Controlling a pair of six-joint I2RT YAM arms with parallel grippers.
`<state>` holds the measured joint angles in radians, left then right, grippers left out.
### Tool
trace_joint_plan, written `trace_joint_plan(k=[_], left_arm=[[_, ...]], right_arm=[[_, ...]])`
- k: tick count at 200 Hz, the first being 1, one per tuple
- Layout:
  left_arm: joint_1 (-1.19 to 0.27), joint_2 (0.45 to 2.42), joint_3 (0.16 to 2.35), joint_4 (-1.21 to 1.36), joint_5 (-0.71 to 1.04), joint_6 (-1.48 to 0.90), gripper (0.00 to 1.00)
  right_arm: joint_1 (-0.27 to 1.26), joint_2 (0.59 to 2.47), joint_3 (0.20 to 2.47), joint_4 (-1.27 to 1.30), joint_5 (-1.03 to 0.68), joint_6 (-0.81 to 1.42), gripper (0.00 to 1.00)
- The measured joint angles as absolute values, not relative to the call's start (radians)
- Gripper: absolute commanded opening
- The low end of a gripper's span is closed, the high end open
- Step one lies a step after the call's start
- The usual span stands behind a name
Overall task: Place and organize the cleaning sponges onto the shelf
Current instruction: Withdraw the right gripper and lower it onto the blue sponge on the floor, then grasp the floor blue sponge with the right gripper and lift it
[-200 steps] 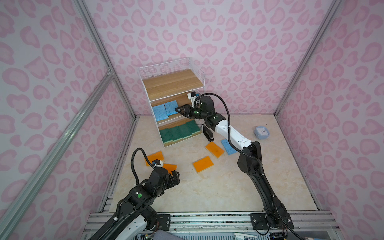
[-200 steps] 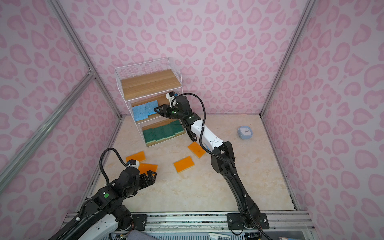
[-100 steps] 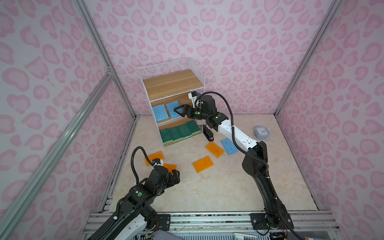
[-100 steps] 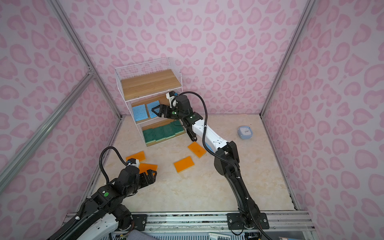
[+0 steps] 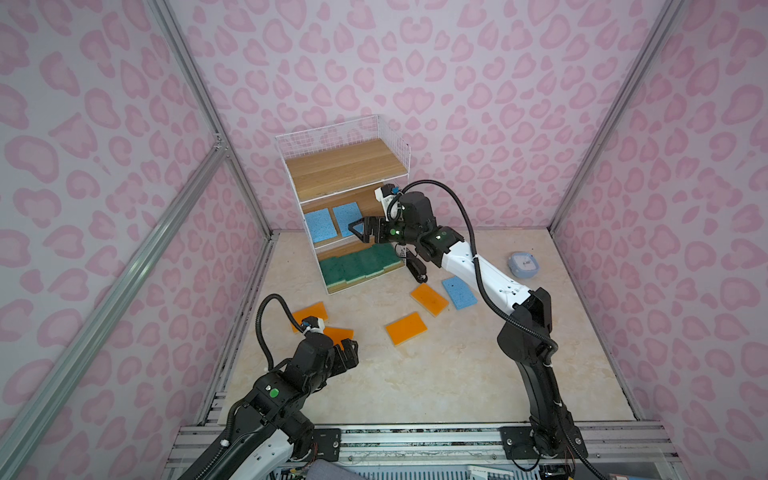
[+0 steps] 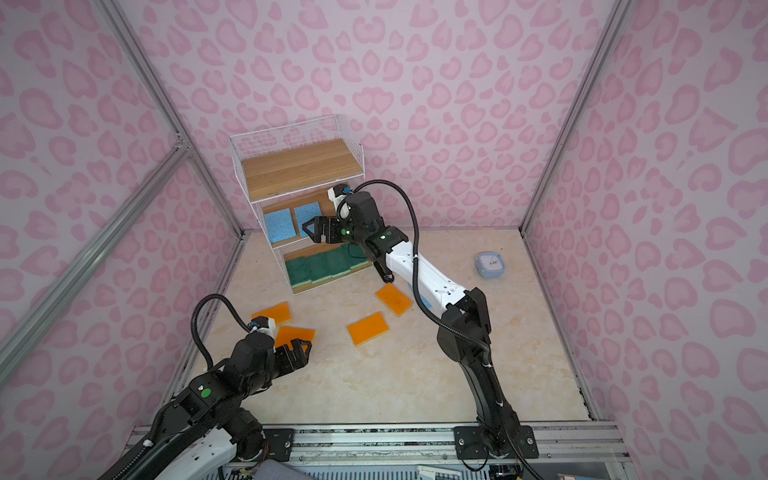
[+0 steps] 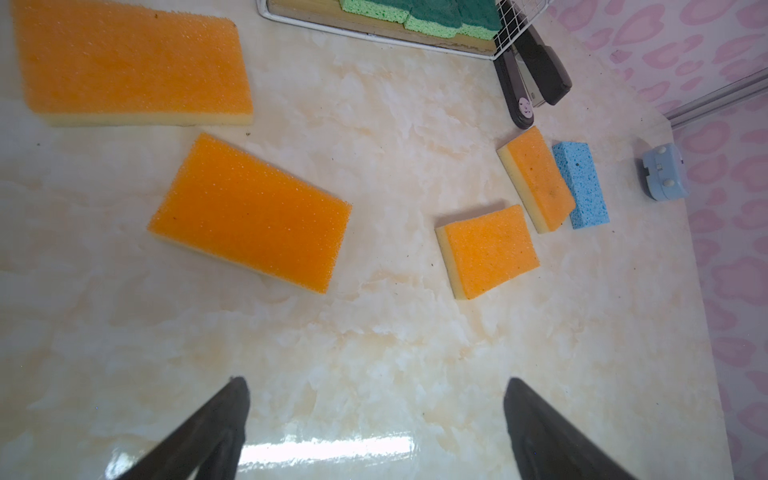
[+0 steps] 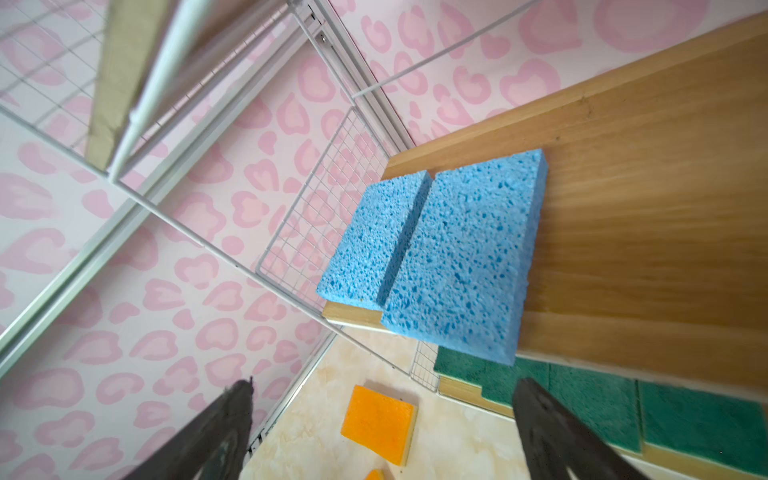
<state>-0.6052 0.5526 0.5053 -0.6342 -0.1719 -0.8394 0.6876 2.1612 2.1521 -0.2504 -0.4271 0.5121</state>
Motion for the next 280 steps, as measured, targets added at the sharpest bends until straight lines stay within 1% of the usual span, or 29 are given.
trace_joint_plan(k=[33, 50, 73, 81, 90, 122, 148, 169, 231, 280], left_arm=[[-0.605, 0.548, 0.506, -0.644, -0.172, -0.836, 0.97], [-0.605, 0.549, 0.509, -0.653, -0.172, -0.831, 0.97], [-0.605, 0.574, 0.513, -0.649, -0.172, -0.813, 0.97], [-0.605, 0.591, 0.513, -0.647, -0.171, -0.809, 0.97], [-0.605, 0.613, 0.513, -0.637, -0.171, -0.807, 0.97], [-0.605, 0.698, 0.521, -0.572, -0.155, -0.791, 0.97], [-0.605, 0.772, 0.555, -0.516, -0.133, -0.778, 0.97], [-0.605, 0.816, 0.572, -0.477, -0.111, -0.767, 0.97], [-0.605, 0.831, 0.571, -0.44, -0.075, -0.766, 0.97], [-0.605, 0.826, 0.563, -0.44, -0.075, -0.767, 0.97]], right_arm=[[0.685, 1.999, 1.882, -0.22, -0.326, 0.49, 0.97], [0.682, 1.893, 1.737, -0.164, -0.284, 0.478, 0.86], [0.665, 1.761, 1.546, -0.087, -0.263, 0.479, 0.66], [0.647, 1.724, 1.479, -0.065, -0.261, 0.48, 0.62], [0.616, 1.694, 1.41, -0.042, -0.261, 0.489, 0.6], [0.474, 1.626, 1.213, -0.046, -0.263, 0.522, 0.59], [0.373, 1.608, 1.119, -0.054, -0.263, 0.524, 0.65], [0.316, 1.62, 1.074, -0.069, -0.243, 0.516, 0.65], [0.224, 1.72, 0.973, -0.074, -0.207, 0.513, 0.63], [0.221, 1.773, 0.958, -0.056, -0.209, 0.512, 0.62]])
